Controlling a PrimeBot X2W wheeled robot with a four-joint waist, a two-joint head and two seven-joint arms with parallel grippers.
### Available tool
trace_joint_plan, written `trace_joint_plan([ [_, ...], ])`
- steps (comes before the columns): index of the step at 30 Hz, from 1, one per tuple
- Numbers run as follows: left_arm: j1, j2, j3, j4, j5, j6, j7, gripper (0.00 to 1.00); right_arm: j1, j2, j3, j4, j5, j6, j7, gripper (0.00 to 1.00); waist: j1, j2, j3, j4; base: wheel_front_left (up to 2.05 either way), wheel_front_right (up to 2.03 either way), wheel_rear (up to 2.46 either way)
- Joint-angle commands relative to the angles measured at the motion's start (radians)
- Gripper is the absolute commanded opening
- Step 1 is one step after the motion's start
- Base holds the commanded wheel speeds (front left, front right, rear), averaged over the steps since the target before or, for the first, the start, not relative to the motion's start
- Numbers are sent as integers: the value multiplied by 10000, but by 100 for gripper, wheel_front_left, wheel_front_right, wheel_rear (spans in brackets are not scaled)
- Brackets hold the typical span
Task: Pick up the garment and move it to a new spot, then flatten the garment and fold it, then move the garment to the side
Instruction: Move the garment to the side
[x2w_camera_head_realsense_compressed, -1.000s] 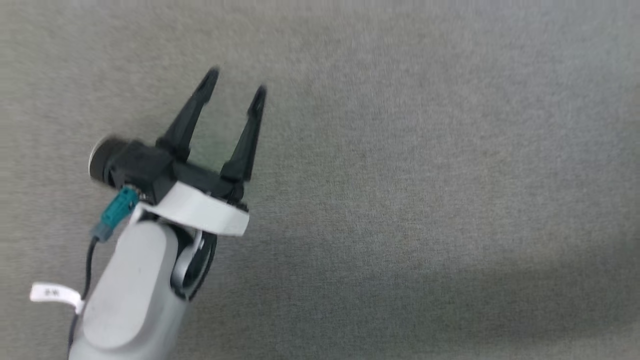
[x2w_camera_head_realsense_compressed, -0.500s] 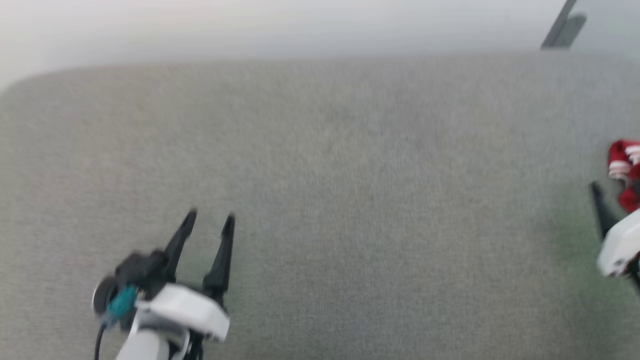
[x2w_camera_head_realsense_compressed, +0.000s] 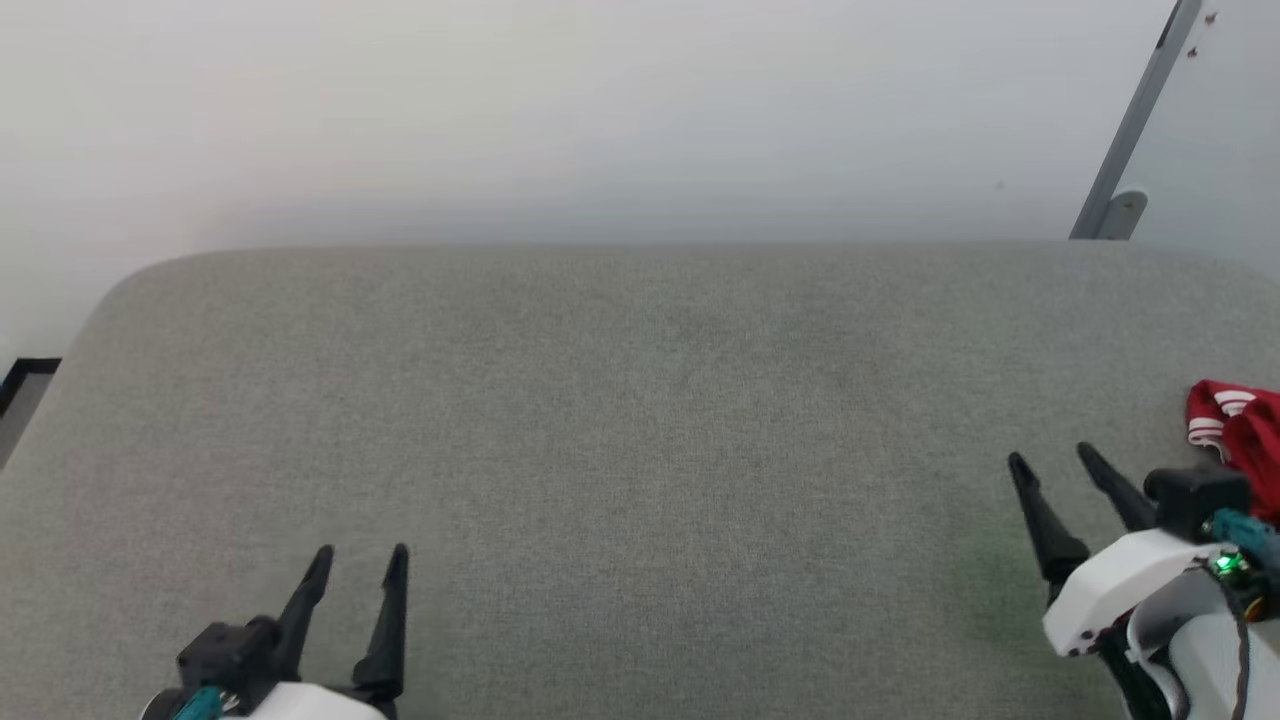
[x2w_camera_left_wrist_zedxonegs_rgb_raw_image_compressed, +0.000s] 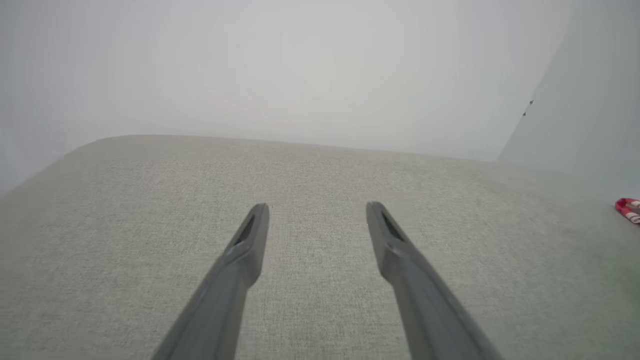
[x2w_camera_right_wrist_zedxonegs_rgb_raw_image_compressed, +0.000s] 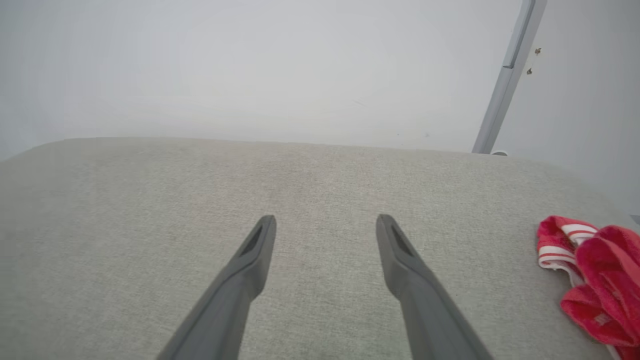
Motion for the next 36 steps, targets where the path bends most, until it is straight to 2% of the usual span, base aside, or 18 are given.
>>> trace_joint_plan([
  [1, 188, 25, 101, -97, -13, 8, -50, 100, 201, 91, -41, -200, 109, -27, -96, 100, 0, -1, -90, 6, 0, 0, 0],
  [9, 687, 19, 559, -360, -4, 8, -48, 100, 1204, 404, -470, -1404, 215, -26, -210, 100, 0, -1, -354, 212, 0, 0, 0],
  [17, 1066, -68, 714, -780, 185, 8, -50, 100, 2317, 684, -1337, -2632, -26, -26, -213, 100, 0, -1, -537, 443, 0, 0, 0],
  [22, 1280, -120, 764, -1028, 277, 8, -50, 100, 3213, 1181, -1964, -3373, -194, -20, -198, 100, 0, -1, -672, 566, 0, 0, 0],
  [26, 1486, -154, 813, -1205, 321, 8, -48, 100, 3805, 1478, -2182, -3866, -361, -20, 55, 100, 0, -1, -734, 577, 0, 0, 0],
  [36, 2160, -338, 1112, -1815, 491, 8, -48, 100, 4577, 1679, -2676, -5033, -709, -20, 640, 100, 0, -1, -755, 384, 0, 0, 0],
])
